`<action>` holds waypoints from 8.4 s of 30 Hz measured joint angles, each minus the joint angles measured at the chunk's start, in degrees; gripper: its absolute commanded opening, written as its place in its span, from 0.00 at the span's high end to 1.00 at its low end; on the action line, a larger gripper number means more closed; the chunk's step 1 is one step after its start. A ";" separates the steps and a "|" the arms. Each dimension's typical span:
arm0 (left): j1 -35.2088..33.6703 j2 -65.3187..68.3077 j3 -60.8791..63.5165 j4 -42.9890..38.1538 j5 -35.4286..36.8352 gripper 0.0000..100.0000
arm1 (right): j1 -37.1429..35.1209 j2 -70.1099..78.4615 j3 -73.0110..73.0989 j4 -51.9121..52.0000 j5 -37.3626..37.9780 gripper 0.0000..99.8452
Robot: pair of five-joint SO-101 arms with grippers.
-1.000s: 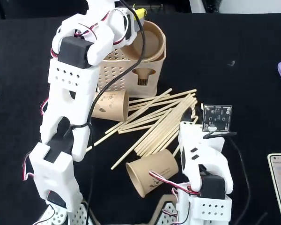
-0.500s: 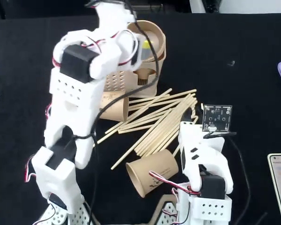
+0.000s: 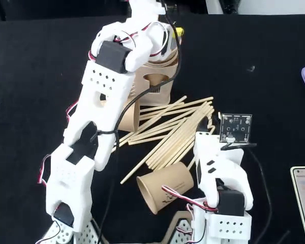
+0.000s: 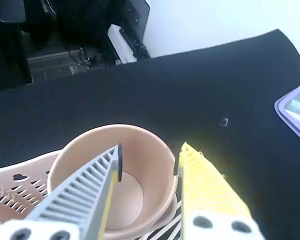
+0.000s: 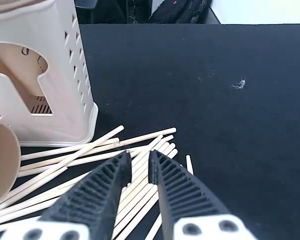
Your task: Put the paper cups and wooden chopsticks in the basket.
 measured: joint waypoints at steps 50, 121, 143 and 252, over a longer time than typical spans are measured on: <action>-0.88 16.26 -16.09 5.63 5.10 0.73 | 0.00 0.00 0.00 0.00 0.00 0.92; -0.53 -13.27 -27.08 25.23 3.87 0.97 | 0.00 0.00 0.00 0.00 0.00 0.92; -10.55 -46.77 16.35 21.98 11.43 0.97 | -1.58 0.00 -2.46 1.76 4.92 0.92; -48.00 -82.64 129.32 -35.96 9.49 0.81 | -59.87 56.35 -31.21 34.02 16.35 0.67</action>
